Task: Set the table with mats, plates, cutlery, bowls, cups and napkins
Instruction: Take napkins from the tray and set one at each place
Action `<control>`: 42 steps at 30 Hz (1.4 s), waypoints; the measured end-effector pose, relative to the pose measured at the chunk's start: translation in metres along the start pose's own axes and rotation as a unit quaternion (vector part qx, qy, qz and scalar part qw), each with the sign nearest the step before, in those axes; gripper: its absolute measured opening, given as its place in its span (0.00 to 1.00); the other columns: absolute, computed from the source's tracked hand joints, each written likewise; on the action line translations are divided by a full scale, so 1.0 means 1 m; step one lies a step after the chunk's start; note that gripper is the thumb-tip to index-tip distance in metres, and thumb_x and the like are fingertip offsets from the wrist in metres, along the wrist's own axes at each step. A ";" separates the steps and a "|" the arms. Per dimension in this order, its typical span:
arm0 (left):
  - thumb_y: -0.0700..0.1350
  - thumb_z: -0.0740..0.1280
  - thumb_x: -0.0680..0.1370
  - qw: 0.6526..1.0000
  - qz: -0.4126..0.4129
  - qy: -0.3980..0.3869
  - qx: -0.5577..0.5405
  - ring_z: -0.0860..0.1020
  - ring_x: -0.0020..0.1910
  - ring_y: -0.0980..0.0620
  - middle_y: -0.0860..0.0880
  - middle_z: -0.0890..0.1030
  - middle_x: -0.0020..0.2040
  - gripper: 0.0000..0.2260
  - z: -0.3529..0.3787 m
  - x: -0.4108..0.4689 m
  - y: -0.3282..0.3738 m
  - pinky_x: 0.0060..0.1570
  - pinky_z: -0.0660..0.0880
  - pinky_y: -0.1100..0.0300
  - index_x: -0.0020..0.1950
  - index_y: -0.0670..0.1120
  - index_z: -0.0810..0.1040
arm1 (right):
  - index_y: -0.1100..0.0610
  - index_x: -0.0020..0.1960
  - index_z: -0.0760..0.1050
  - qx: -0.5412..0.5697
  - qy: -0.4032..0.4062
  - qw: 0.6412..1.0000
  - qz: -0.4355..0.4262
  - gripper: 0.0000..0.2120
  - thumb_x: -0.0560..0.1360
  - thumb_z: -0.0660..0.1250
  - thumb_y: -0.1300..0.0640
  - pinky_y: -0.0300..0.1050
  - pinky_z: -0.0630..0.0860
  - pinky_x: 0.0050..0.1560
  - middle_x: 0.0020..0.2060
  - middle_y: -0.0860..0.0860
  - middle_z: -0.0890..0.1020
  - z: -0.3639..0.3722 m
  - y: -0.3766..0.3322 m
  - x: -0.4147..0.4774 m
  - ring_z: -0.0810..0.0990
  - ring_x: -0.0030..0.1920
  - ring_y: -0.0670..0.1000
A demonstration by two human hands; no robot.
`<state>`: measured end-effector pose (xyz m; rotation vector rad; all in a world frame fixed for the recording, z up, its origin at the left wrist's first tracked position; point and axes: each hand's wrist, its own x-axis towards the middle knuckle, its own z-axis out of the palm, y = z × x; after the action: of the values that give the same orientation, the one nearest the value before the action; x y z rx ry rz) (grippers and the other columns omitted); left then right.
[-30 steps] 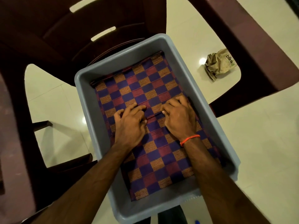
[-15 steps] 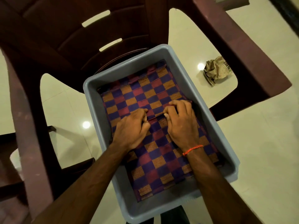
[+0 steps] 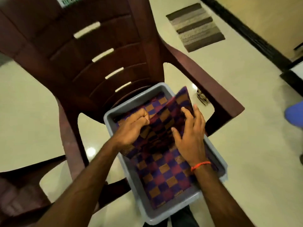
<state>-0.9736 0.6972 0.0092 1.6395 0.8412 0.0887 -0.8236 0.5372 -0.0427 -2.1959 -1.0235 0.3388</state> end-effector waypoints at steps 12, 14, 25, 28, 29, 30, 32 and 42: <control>0.43 0.60 0.74 0.961 0.024 -0.015 -0.276 0.75 0.39 0.50 0.46 0.74 0.41 0.02 -0.047 -0.048 0.139 0.40 0.75 0.56 0.43 0.46 0.69 | 0.48 0.76 0.65 0.383 -0.106 0.845 0.358 0.37 0.74 0.66 0.31 0.55 0.74 0.67 0.70 0.48 0.74 -0.057 -0.070 0.002 0.74 0.69 0.52; 0.45 0.60 0.75 0.951 0.036 -0.042 -0.303 0.78 0.43 0.50 0.45 0.77 0.45 0.05 -0.049 -0.058 0.156 0.45 0.78 0.55 0.47 0.44 0.70 | 0.45 0.69 0.74 0.424 -0.155 0.810 0.374 0.40 0.67 0.64 0.22 0.50 0.80 0.56 0.63 0.46 0.81 -0.071 -0.078 0.002 0.81 0.60 0.51; 0.48 0.66 0.69 0.927 0.060 -0.056 -0.367 0.81 0.53 0.46 0.46 0.84 0.52 0.21 -0.027 -0.108 0.226 0.56 0.79 0.50 0.59 0.41 0.79 | 0.61 0.66 0.78 0.584 0.008 0.760 0.284 0.19 0.78 0.69 0.53 0.51 0.81 0.57 0.60 0.58 0.83 -0.194 -0.109 -0.036 0.81 0.63 0.57; 0.49 0.70 0.75 0.937 0.070 -0.032 -0.341 0.83 0.54 0.47 0.45 0.85 0.53 0.17 -0.015 -0.118 0.237 0.57 0.80 0.51 0.60 0.42 0.81 | 0.61 0.63 0.80 0.554 0.064 0.798 0.226 0.26 0.69 0.75 0.49 0.49 0.82 0.54 0.57 0.58 0.85 -0.239 -0.111 -0.051 0.83 0.60 0.58; 0.49 0.70 0.77 0.942 0.080 -0.043 -0.323 0.84 0.52 0.46 0.43 0.85 0.53 0.14 -0.009 -0.122 0.240 0.55 0.81 0.51 0.58 0.43 0.82 | 0.60 0.62 0.81 0.537 0.080 0.813 0.211 0.28 0.67 0.77 0.47 0.50 0.82 0.54 0.57 0.58 0.85 -0.254 -0.111 -0.058 0.83 0.59 0.58; 0.50 0.74 0.75 0.945 0.085 -0.055 -0.311 0.84 0.51 0.45 0.41 0.85 0.53 0.15 -0.005 -0.123 0.243 0.53 0.82 0.50 0.57 0.43 0.82 | 0.59 0.61 0.82 0.518 0.095 0.827 0.199 0.28 0.66 0.79 0.45 0.53 0.81 0.56 0.56 0.58 0.85 -0.267 -0.110 -0.063 0.83 0.58 0.58; 0.53 0.83 0.66 0.952 0.077 -0.067 -0.289 0.83 0.51 0.43 0.38 0.84 0.53 0.24 0.004 -0.122 0.250 0.55 0.81 0.46 0.56 0.43 0.82 | 0.56 0.58 0.83 0.491 0.127 0.841 0.189 0.24 0.67 0.78 0.45 0.57 0.81 0.57 0.53 0.57 0.86 -0.291 -0.108 -0.073 0.84 0.57 0.60; 0.41 0.77 0.71 0.981 0.157 -0.009 -0.112 0.85 0.44 0.46 0.47 0.87 0.41 0.05 0.083 -0.096 0.304 0.44 0.83 0.51 0.44 0.45 0.83 | 0.52 0.52 0.84 0.426 0.329 0.820 0.193 0.17 0.66 0.79 0.48 0.48 0.84 0.48 0.57 0.53 0.83 -0.375 -0.083 -0.117 0.82 0.58 0.53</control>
<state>-0.8609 0.5725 0.2924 1.5448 0.5312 0.3752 -0.7654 0.3104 0.2833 -1.4587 0.0164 0.1377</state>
